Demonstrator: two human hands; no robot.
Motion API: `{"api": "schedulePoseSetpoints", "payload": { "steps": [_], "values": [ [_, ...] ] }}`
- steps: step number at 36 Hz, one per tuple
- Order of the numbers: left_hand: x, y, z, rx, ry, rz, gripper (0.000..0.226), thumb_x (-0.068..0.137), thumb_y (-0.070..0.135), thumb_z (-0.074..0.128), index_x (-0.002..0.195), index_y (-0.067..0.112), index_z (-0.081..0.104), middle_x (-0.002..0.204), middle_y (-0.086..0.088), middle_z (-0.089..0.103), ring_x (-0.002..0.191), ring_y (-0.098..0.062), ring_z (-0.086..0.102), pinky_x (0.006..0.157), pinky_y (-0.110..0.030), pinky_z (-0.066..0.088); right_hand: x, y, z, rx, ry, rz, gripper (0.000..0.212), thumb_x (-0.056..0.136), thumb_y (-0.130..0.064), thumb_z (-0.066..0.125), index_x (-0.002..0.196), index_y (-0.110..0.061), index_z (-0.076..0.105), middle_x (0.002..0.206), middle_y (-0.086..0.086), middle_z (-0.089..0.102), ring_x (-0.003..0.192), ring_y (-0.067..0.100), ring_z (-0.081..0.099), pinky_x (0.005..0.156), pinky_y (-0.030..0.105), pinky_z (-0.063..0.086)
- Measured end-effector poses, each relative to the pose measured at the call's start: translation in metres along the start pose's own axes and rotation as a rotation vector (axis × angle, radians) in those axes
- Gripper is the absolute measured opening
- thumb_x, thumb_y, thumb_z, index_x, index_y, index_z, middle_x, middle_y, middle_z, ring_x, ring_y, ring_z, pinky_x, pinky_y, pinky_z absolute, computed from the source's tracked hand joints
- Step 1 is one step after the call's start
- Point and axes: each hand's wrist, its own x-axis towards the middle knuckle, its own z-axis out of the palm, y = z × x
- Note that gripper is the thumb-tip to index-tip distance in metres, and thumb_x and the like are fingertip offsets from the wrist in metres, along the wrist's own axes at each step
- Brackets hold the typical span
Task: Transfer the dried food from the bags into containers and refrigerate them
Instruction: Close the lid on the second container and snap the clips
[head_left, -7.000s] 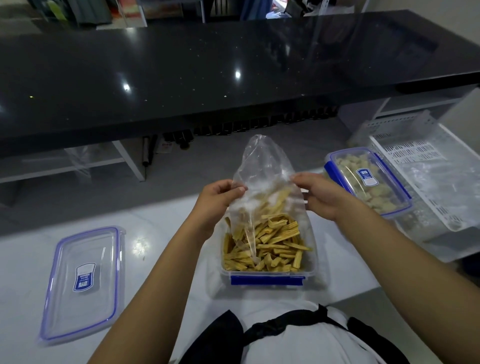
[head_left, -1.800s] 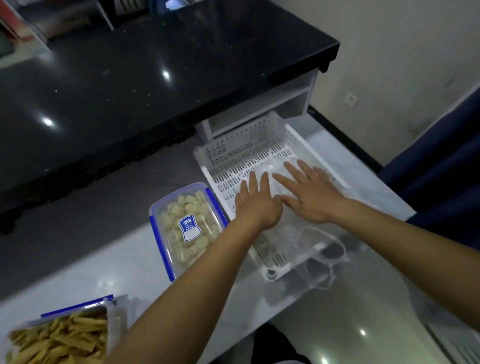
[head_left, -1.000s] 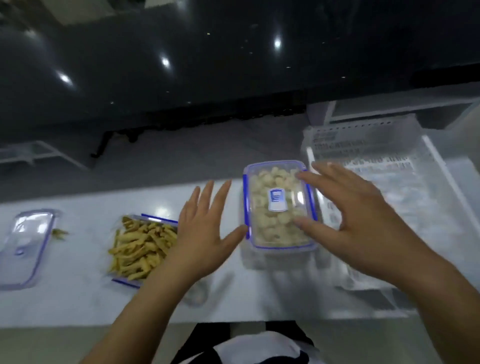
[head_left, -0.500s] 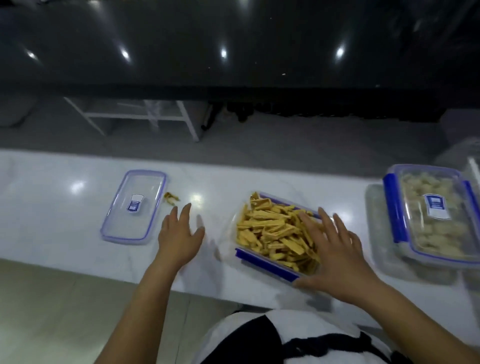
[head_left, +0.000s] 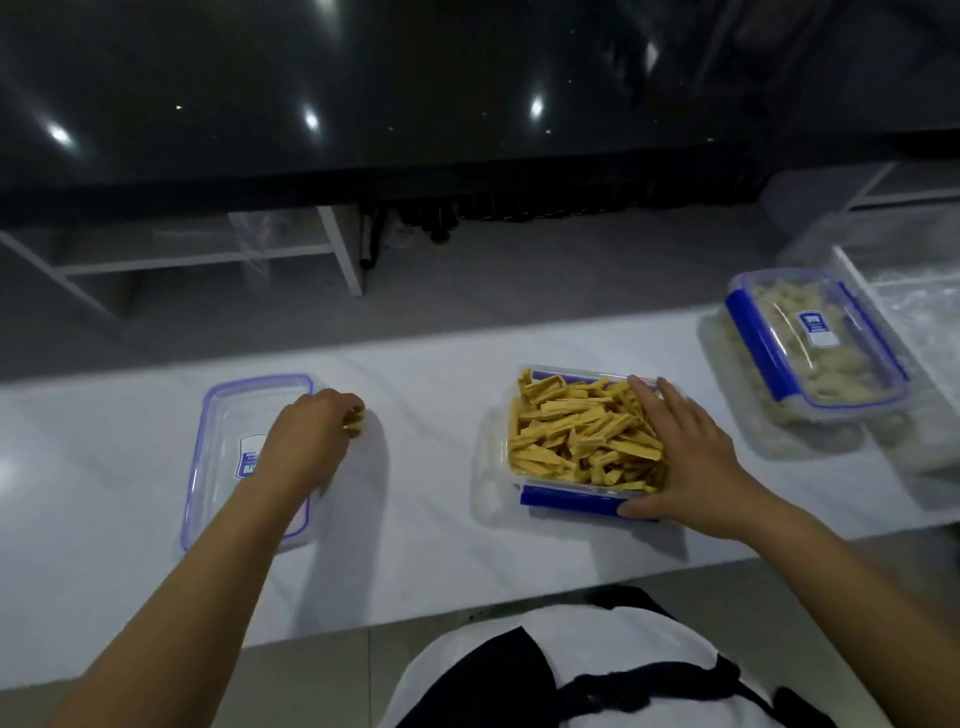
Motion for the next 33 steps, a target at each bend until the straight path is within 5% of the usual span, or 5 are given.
{"api": "schedulePoseSetpoints", "payload": {
  "steps": [5, 9, 18, 25, 33],
  "values": [
    [-0.004, 0.029, -0.016, -0.260, 0.055, 0.051, 0.030, 0.089, 0.010, 0.069, 0.117, 0.019, 0.071, 0.110, -0.004, 0.071, 0.099, -0.026, 0.064, 0.083, -0.033, 0.048, -0.011, -0.002, -0.002, 0.062, 0.026, 0.048, 0.136, 0.057, -0.071, 0.081, 0.145, -0.058, -0.021, 0.166, -0.008, -0.012, 0.153, 0.023, -0.002, 0.119, 0.055, 0.015],
    [-0.025, 0.094, -0.029, -0.502, 0.087, 0.264, 0.031, 0.086, 0.009, 0.073, 0.114, 0.023, 0.073, 0.105, 0.006, 0.071, 0.092, -0.012, 0.063, 0.084, -0.025, 0.048, -0.025, -0.002, 0.000, 0.149, 0.072, 0.080, 0.134, 0.058, -0.067, 0.084, 0.145, -0.060, -0.018, 0.167, -0.007, -0.008, 0.153, 0.021, 0.000, 0.118, 0.051, 0.015],
    [-0.041, 0.184, 0.004, -0.226, 0.016, 0.413, 0.050, 0.089, 0.017, 0.067, 0.136, 0.032, 0.059, 0.139, 0.007, 0.060, 0.128, -0.019, 0.047, 0.105, -0.034, 0.037, -0.038, 0.008, -0.004, 0.255, 0.092, 0.026, 0.126, 0.064, -0.062, 0.083, 0.150, -0.055, -0.008, 0.166, -0.013, -0.003, 0.152, 0.013, 0.002, 0.118, 0.044, 0.015],
    [-0.055, 0.132, 0.005, -0.483, 0.162, 0.035, 0.072, 0.083, 0.036, 0.079, 0.147, 0.035, 0.044, 0.157, -0.001, 0.038, 0.145, -0.024, 0.029, 0.116, -0.044, 0.026, -0.023, 0.013, -0.016, 0.182, 0.029, -0.063, 0.121, 0.066, -0.065, 0.079, 0.146, -0.061, -0.011, 0.167, -0.010, -0.007, 0.153, 0.016, -0.002, 0.119, 0.050, 0.014],
    [-0.068, 0.011, 0.012, -0.237, 0.028, -0.692, 0.136, 0.055, 0.085, 0.070, 0.157, 0.038, -0.006, 0.168, -0.009, -0.011, 0.153, -0.037, -0.009, 0.120, -0.058, 0.005, -0.007, 0.020, -0.028, 0.125, -0.016, -0.193, 0.112, 0.070, -0.072, 0.070, 0.145, -0.062, -0.013, 0.166, -0.015, -0.009, 0.152, 0.012, -0.009, 0.120, 0.048, 0.007]
  ]
}}
